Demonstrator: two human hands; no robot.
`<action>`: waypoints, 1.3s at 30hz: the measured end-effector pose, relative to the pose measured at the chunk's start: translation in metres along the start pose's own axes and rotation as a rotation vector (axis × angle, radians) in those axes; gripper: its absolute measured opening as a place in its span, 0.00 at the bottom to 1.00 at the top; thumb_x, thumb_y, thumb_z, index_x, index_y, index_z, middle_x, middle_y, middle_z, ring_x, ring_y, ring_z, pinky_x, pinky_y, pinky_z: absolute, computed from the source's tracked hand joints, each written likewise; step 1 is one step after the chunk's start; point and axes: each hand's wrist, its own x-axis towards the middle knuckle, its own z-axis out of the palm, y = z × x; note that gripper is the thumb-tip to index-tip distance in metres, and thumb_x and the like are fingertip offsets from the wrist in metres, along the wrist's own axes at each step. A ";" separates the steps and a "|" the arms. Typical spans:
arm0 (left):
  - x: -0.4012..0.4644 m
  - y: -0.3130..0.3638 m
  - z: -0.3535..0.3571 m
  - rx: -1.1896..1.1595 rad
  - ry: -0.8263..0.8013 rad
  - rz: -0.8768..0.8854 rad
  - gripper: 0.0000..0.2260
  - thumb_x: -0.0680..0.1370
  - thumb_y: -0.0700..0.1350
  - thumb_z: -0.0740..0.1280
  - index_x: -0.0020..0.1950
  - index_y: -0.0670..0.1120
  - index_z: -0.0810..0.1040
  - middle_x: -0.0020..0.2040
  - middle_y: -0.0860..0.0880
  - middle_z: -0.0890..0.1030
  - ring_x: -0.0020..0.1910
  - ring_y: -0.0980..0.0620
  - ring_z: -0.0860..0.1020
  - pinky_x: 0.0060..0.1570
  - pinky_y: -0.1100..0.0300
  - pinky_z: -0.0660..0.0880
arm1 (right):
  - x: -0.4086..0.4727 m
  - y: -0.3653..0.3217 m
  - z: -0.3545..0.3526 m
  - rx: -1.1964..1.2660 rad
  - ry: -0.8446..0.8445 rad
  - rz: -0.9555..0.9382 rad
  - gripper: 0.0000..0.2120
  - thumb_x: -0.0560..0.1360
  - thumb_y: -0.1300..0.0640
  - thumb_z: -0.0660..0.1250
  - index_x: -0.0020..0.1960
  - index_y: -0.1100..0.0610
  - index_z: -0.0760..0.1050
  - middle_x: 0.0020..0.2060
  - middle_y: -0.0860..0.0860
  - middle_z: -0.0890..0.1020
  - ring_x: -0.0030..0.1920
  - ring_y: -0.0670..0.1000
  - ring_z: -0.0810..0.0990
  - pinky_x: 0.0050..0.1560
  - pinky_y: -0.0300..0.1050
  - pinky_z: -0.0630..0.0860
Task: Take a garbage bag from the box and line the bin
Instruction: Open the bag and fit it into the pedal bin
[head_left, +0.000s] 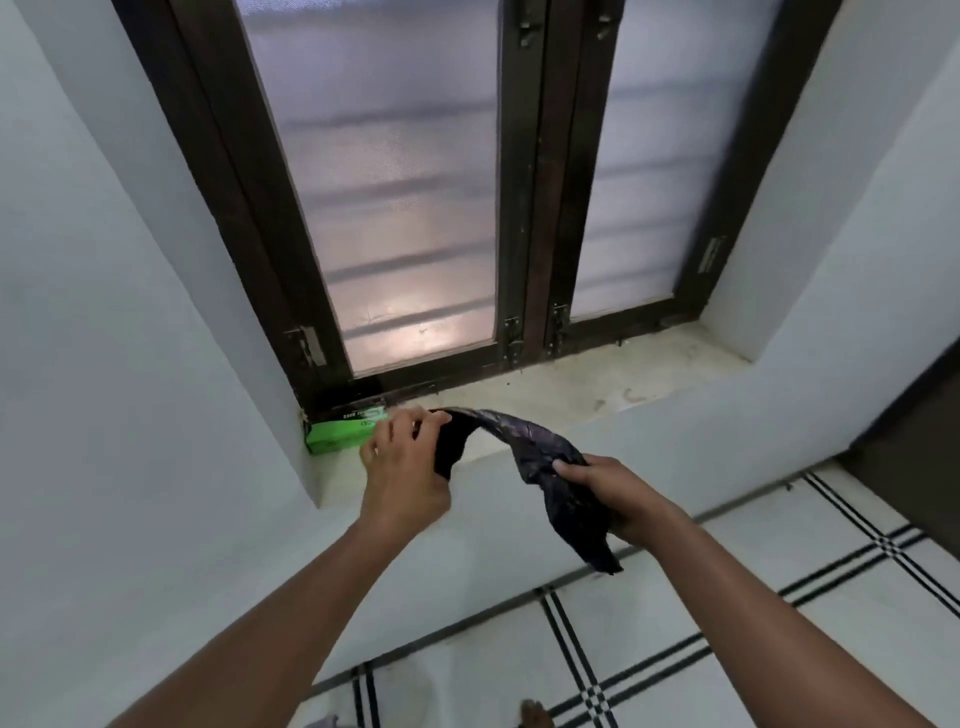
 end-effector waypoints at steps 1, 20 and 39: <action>-0.016 0.009 -0.002 -0.128 -0.013 -0.032 0.32 0.69 0.46 0.72 0.72 0.56 0.68 0.68 0.51 0.66 0.67 0.47 0.65 0.64 0.50 0.67 | -0.007 0.007 0.009 0.048 0.019 0.000 0.10 0.81 0.58 0.67 0.60 0.60 0.82 0.52 0.58 0.87 0.52 0.57 0.86 0.50 0.48 0.80; -0.190 0.096 -0.057 -1.241 -0.265 -0.691 0.12 0.79 0.49 0.73 0.45 0.40 0.81 0.35 0.45 0.81 0.27 0.53 0.72 0.29 0.59 0.70 | -0.192 0.083 0.078 -0.597 0.341 -0.697 0.10 0.76 0.43 0.72 0.50 0.49 0.82 0.45 0.44 0.84 0.41 0.45 0.83 0.40 0.39 0.80; -0.336 0.129 -0.102 -1.727 -0.477 -0.918 0.23 0.80 0.57 0.68 0.61 0.38 0.80 0.54 0.39 0.86 0.48 0.42 0.86 0.42 0.49 0.84 | -0.317 0.157 0.047 0.254 -0.191 0.167 0.07 0.73 0.59 0.72 0.50 0.56 0.81 0.42 0.52 0.83 0.41 0.53 0.84 0.42 0.45 0.80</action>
